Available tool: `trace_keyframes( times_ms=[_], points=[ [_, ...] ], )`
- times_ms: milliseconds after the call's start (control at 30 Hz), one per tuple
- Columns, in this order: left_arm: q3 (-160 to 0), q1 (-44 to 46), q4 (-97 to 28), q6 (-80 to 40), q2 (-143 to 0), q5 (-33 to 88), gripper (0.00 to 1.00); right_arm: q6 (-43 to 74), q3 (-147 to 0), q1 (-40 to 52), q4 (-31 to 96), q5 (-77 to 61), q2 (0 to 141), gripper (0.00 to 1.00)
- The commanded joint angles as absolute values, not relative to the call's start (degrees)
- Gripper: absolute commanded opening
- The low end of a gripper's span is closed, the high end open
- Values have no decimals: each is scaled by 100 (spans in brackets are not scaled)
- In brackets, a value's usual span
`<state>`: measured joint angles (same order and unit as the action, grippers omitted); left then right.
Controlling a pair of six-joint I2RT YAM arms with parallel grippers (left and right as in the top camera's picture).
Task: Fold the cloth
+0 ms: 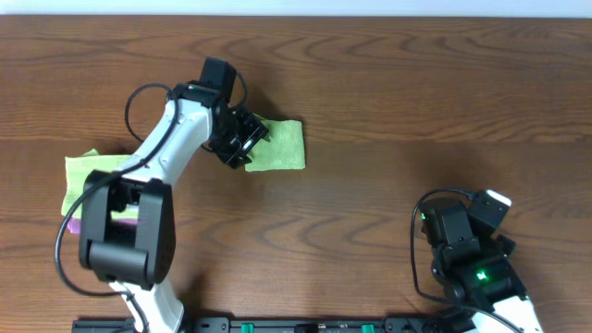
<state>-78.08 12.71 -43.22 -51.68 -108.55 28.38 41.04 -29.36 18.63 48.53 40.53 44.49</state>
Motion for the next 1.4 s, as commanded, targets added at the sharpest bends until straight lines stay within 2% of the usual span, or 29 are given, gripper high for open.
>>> trace_keyframes(
  times_ms=[0,400,633,900,1167,1367],
  points=[
    [-7443,1278,-4187,-5474,-10252,2840,60,4195,-2915,1828,4860,4176,4425,99],
    [-6027,1282,-3787,-5708,-8908,2209,64,4195,-2915,1828,4858,4176,4425,99],
    [-4799,1321,-1964,-6101,-8868,2392,65,4195,-2915,1828,4860,4176,4425,99],
    [-3990,1321,-301,-6351,-8871,2386,71,4195,-2915,1828,4858,4176,4425,99],
    [-3489,1319,585,-6455,-8871,2171,72,4195,-2915,1828,4860,4176,4425,99],
    [-3465,1321,718,-6453,-8871,1970,72,4195,-2915,1828,4860,4176,4425,99]
  ],
)
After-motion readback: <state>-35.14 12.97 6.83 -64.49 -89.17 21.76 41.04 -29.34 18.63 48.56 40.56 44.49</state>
